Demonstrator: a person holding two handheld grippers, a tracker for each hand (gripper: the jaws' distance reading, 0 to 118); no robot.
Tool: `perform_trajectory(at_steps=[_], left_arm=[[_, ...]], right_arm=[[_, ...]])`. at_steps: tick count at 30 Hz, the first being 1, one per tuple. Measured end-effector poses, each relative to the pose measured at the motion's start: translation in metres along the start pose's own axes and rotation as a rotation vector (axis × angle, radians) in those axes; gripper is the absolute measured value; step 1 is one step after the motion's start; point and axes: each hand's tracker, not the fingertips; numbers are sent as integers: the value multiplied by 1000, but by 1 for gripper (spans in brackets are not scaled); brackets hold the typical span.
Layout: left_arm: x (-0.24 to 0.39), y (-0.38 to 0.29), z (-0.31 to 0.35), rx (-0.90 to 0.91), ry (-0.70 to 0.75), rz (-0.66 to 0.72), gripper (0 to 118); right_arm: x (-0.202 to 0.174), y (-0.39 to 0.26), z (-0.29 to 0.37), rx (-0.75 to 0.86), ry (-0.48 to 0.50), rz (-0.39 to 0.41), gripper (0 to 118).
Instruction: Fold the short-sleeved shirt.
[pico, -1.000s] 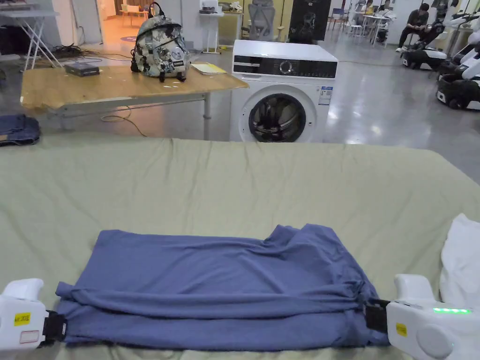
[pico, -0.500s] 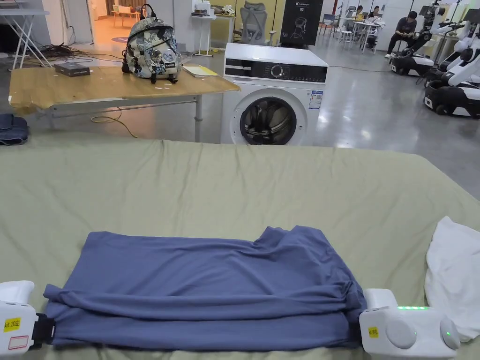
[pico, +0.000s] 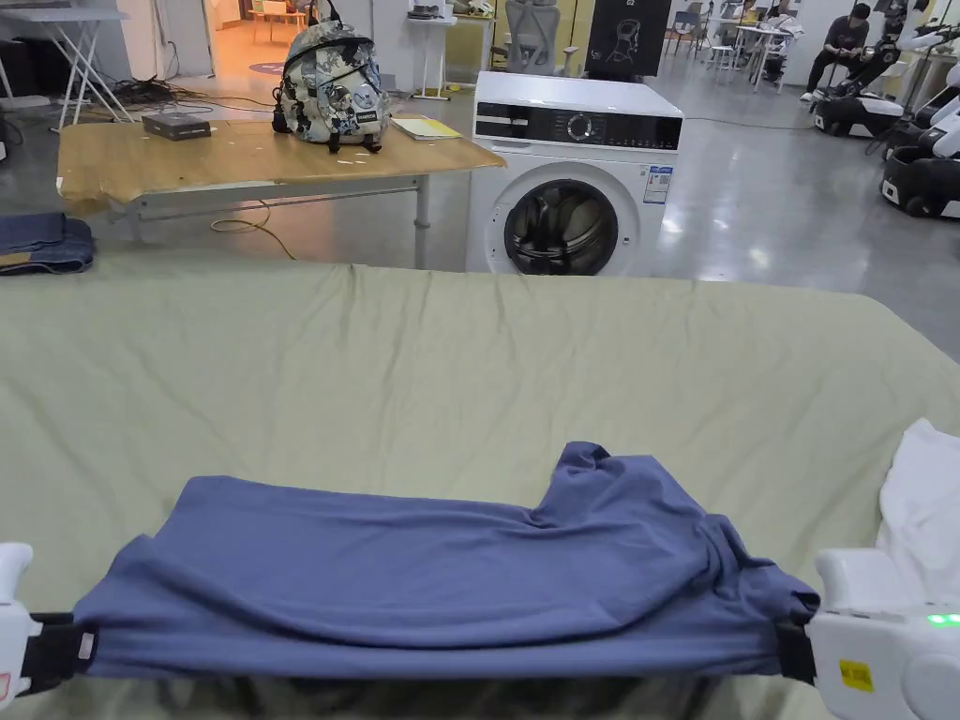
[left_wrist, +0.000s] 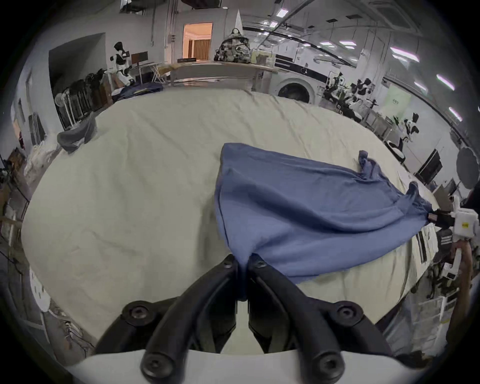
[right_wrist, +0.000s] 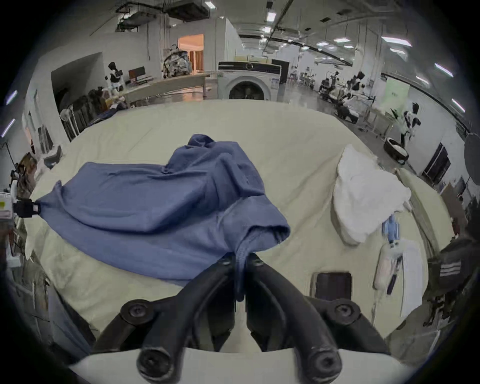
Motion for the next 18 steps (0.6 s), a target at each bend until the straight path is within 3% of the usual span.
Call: perform_trajectory(at_steps=[11, 18], left_arm=[[-12, -100, -21, -109, 46, 28, 0], [-13, -96, -29, -102, 48, 48, 0]], right_arm=[[-23, -114, -20, -172, -35, -16, 4], [-27, -111, -27, -159, -57, -7, 7]])
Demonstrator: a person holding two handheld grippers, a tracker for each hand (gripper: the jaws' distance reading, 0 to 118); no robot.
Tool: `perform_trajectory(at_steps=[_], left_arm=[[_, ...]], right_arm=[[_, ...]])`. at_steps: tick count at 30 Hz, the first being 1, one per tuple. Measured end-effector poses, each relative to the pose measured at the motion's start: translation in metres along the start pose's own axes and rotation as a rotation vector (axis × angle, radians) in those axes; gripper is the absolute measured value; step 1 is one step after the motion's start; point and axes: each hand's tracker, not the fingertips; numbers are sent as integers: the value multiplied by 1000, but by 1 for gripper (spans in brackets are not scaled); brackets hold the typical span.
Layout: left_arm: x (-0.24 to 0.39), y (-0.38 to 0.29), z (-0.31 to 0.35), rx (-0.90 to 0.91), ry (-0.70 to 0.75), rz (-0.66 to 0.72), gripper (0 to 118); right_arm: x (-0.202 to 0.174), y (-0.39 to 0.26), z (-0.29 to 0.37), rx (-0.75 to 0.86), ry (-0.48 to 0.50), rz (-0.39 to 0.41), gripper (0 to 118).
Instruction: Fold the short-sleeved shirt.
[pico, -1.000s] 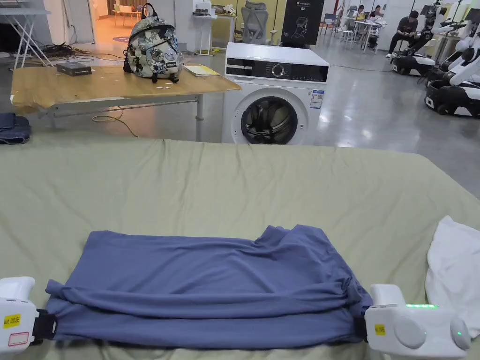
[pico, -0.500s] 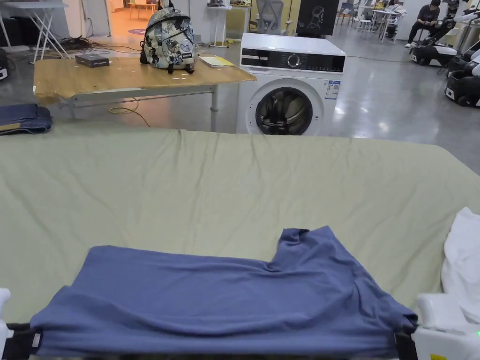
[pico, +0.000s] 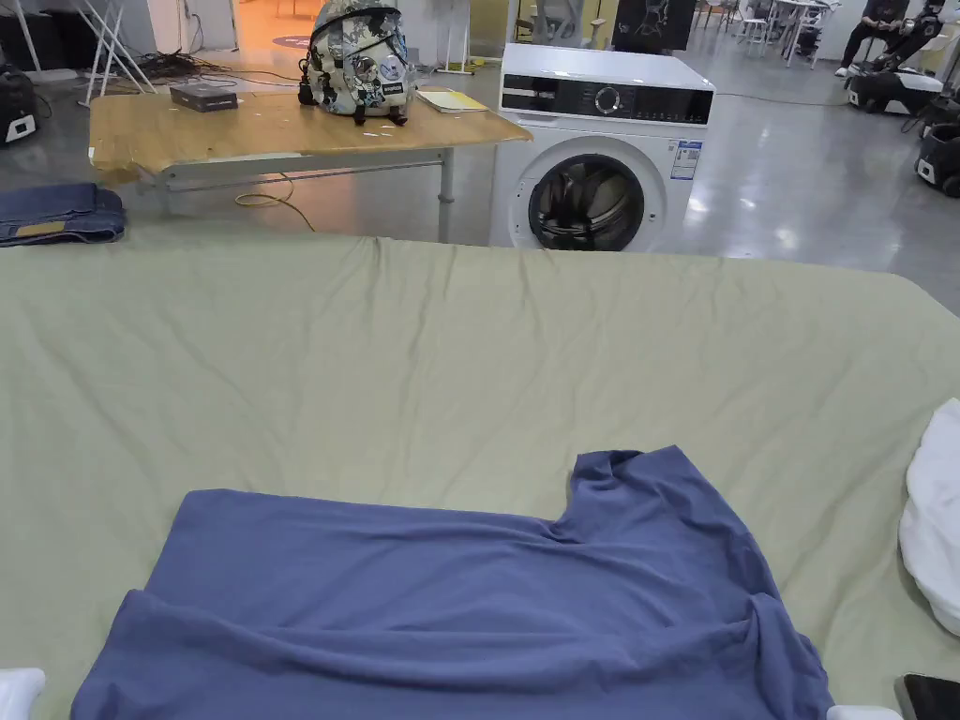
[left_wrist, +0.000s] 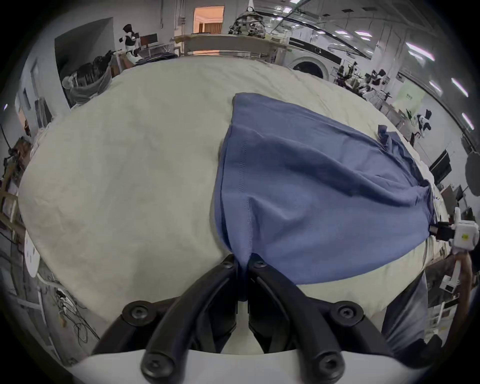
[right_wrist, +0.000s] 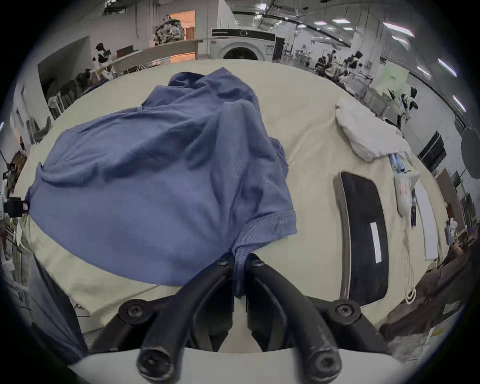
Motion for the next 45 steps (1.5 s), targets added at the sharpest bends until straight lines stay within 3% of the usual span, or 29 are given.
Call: perform_trajectory(at_steps=[1, 2, 4, 5, 6, 8, 12, 14, 16, 18, 20, 27, 31, 39, 40, 41, 42, 43, 45], left_arm=[[0, 1, 1, 2, 0, -3, 0], [0, 4, 4, 2, -2, -1, 0], [2, 10, 11, 5, -7, 5, 13], [4, 15, 15, 28, 4, 4, 25], [7, 21, 20, 56, 21, -3, 40], [10, 34, 29, 107, 3, 6, 55], [25, 67, 41, 258, -18, -8, 55], [35, 79, 46, 351, -5, -31, 55], [46, 89, 49, 432, -5, -58, 40], [60, 99, 54, 503, 22, -86, 9], [71, 104, 58, 571, 62, -117, 0], [63, 145, 34, 569, 89, -93, 0], [38, 188, -6, 402, 43, -59, 0], [9, 249, -84, 18, -65, 34, 0], [9, 251, -89, -26, -75, 57, 6], [8, 253, -96, -57, -53, 73, 22], [5, 255, -102, -74, -42, 82, 49], [4, 256, -107, -100, -49, 84, 64], [6, 258, -113, -105, -31, 70, 68]], right_arm=[[-1, 2, 2, -5, -5, 7, 13], [-2, 5, 6, -7, -22, 12, 26], [-1, 13, 17, 9, -74, 12, 79], [-1, 19, 23, 38, -88, 3, 92], [-1, 27, 32, 86, -92, -8, 93], [-6, 43, 48, 145, -86, -6, 93], [-29, 77, 59, 346, -74, -11, 93], [-47, 90, 66, 459, -37, -29, 83], [-65, 102, 76, 552, -1, -44, 46], [-85, 113, 78, 610, 20, -39, 7], [-98, 120, 81, 685, 71, -56, 0], [-124, 133, 77, 695, 83, -91, 0], [-122, 137, 69, 679, 111, -81, 0], [-108, 139, 48, 599, 76, -44, 0], [-106, 138, 45, 592, 69, -42, 0], [-104, 137, 42, 581, 59, -39, 0], [-101, 137, 39, 569, 53, -37, 0], [-100, 136, 36, 561, 47, -35, 0], [-96, 135, 30, 542, 33, -34, 0]])
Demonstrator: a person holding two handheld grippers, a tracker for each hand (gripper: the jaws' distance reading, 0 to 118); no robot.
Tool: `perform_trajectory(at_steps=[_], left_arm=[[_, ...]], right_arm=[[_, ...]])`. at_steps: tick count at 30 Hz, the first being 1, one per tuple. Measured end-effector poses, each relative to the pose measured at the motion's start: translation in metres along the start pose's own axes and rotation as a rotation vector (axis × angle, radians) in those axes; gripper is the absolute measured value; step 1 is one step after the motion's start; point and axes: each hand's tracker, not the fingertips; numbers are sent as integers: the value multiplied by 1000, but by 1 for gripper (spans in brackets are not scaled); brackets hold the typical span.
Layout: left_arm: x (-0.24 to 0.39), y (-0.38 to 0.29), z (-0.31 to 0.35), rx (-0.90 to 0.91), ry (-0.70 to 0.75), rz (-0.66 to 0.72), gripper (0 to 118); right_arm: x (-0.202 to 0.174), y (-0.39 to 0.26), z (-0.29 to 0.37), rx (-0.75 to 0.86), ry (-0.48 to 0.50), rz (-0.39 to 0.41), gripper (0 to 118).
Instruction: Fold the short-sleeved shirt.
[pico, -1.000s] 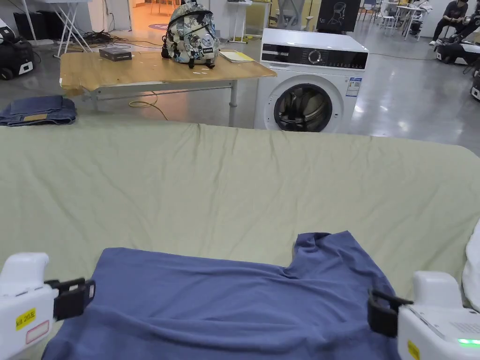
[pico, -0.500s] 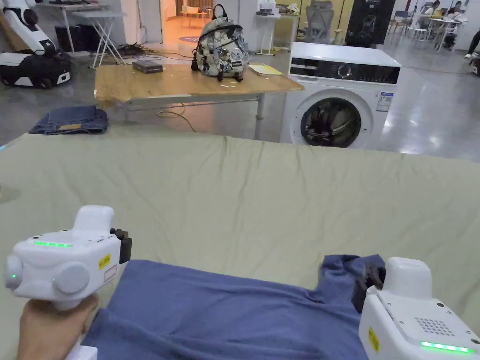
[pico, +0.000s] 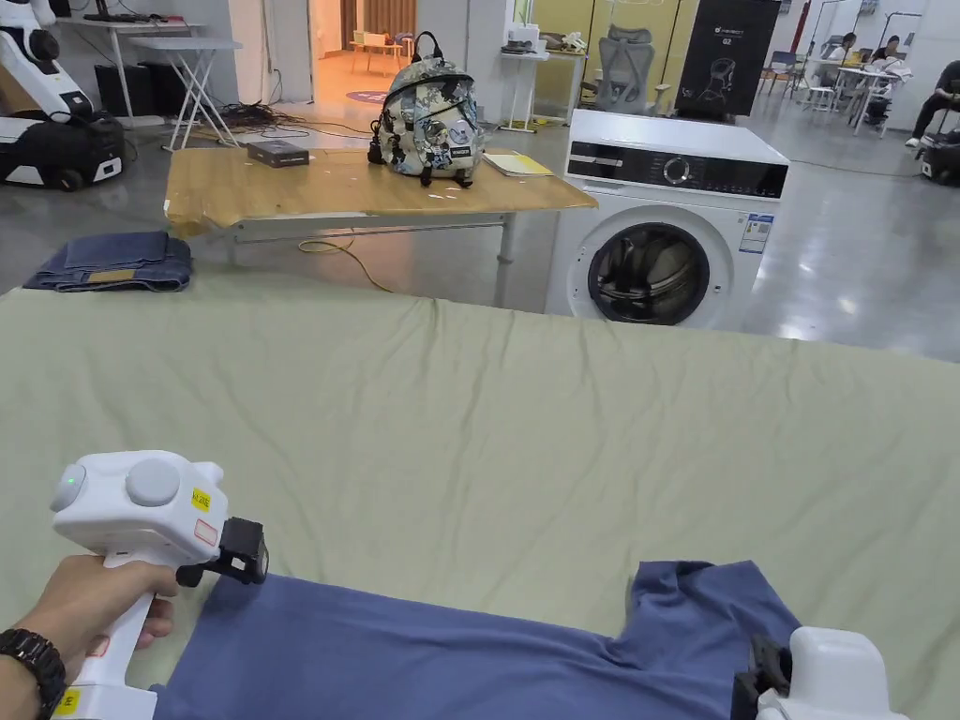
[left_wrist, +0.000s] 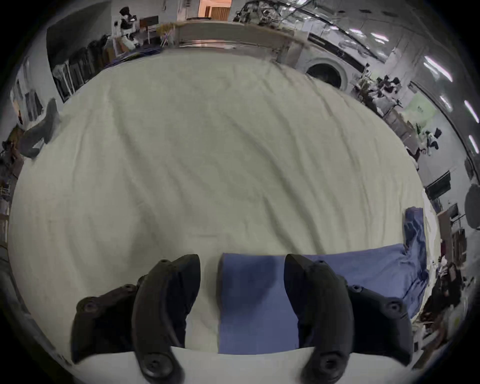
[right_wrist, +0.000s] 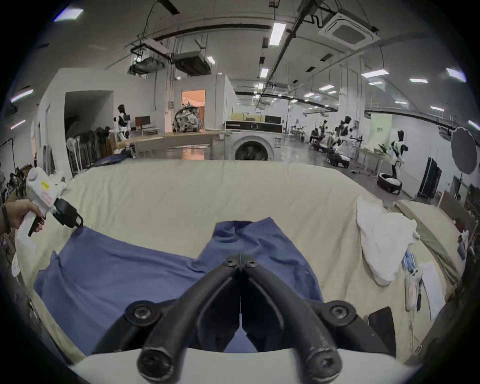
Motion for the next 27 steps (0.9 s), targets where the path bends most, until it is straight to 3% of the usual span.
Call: perform_trajectory(at_steps=[3, 5, 8, 12, 19, 22, 23, 25, 27], left_arm=[[4, 0, -9, -16, 2, 5, 67], [11, -4, -17, -50, 52, -5, 60], [26, -8, -20, -22, 168, -132, 53], [28, -3, -27, -4, 117, -156, 0], [22, -17, 4, 112, 59, -146, 0], [21, -25, 23, 169, 34, -152, 0], [21, -28, 28, 170, 29, -155, 0], [21, -34, 37, 197, 20, -169, 0], [22, -39, 44, 214, 15, -179, 0]], right_arm=[[4, -4, -6, -29, -10, -4, 0], [6, -5, -9, -46, -14, -23, 0], [8, -6, -11, -68, -6, -60, 0], [8, -10, -20, -86, -12, -54, 0], [43, 3, -51, -141, -34, -36, 0], [74, 18, -88, -265, -31, -29, 0], [85, 22, -102, -286, -25, -29, 5], [101, 31, -129, -360, -35, -29, 54], [112, 35, -153, -426, -29, 11, 88]])
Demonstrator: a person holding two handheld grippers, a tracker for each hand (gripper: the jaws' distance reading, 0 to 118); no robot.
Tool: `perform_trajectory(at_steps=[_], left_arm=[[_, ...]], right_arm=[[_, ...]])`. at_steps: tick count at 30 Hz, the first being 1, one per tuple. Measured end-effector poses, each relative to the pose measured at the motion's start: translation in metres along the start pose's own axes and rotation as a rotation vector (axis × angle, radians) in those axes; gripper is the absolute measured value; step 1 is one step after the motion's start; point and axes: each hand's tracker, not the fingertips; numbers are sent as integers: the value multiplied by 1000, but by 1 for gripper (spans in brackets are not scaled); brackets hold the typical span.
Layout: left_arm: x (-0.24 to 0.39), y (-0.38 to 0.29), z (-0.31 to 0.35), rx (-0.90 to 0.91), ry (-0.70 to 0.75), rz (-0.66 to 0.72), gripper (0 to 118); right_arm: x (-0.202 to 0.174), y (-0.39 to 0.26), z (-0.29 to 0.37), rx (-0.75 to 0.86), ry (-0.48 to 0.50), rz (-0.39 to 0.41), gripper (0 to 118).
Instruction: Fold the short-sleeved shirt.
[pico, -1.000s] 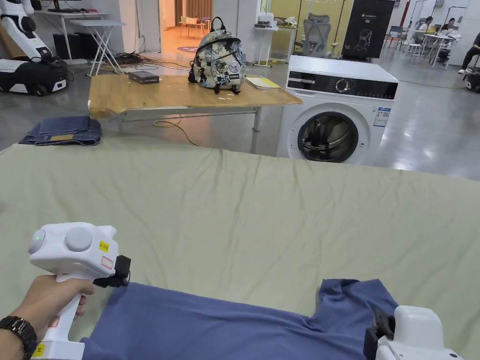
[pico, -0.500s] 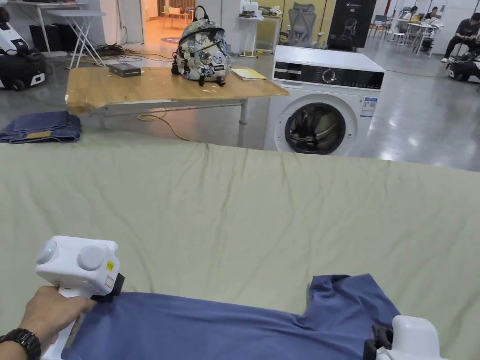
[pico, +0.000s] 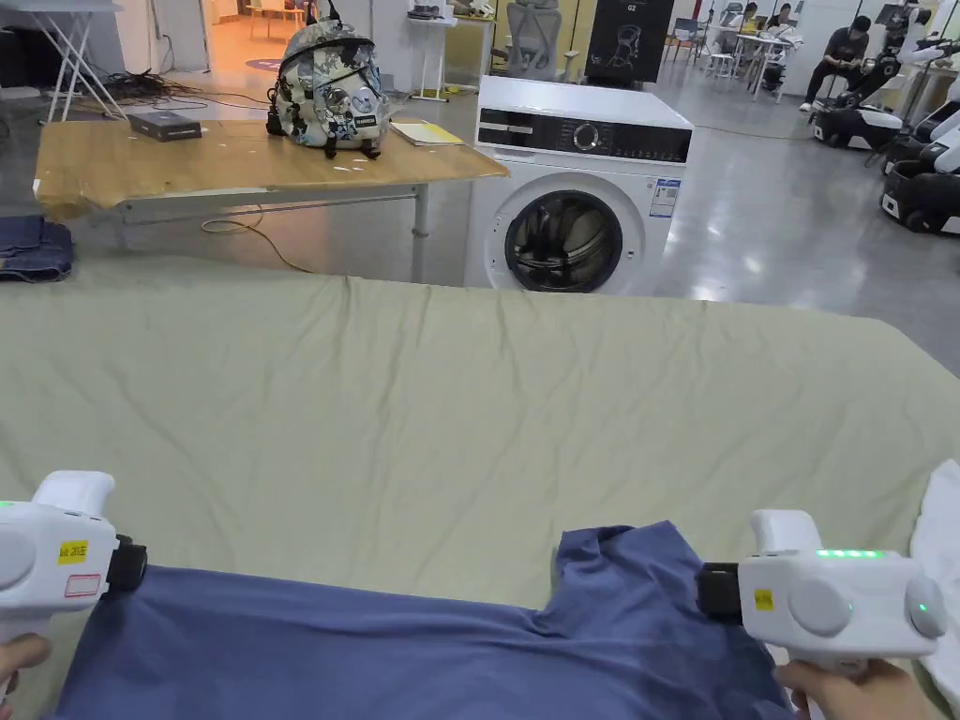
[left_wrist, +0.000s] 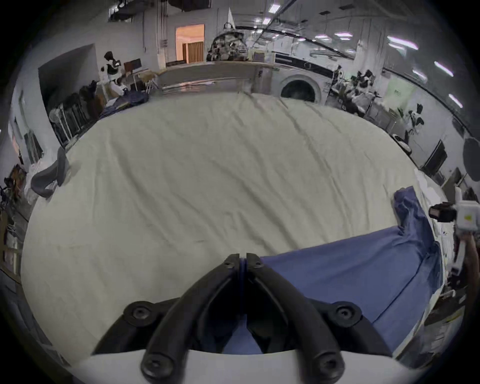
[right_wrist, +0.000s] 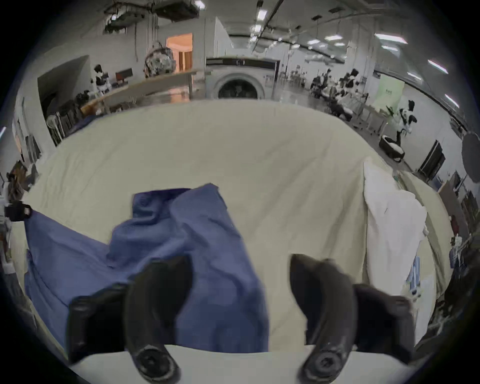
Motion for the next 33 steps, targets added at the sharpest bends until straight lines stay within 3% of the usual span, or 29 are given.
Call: perform_trajectory(at_steps=[3, 7, 9, 12, 13, 15, 20, 33], left_arm=[[2, -6, 7, 31, 6, -11, 0], [4, -13, 6, 26, 15, -15, 0], [4, -14, 4, 28, 16, -7, 0], [5, -16, 6, 26, 22, -10, 0], [5, -16, 7, 25, 23, -11, 0], [4, -16, 8, 27, 21, -6, 0], [0, -15, 14, 34, 1, 26, 0], [-17, -52, 87, 118, -63, 68, 0]], right_arm=[[5, 11, -23, -59, -11, 49, 90], [9, 14, -57, -173, 56, 10, 89], [9, 13, -69, -201, 54, -17, 72], [3, 10, -67, -170, 32, -23, 56], [1, 10, -65, -167, 33, -18, 44], [-4, 11, -60, -134, 21, 20, 0], [2, 11, -36, -73, 34, -2, 0], [14, -38, 109, 91, 62, -14, 0]])
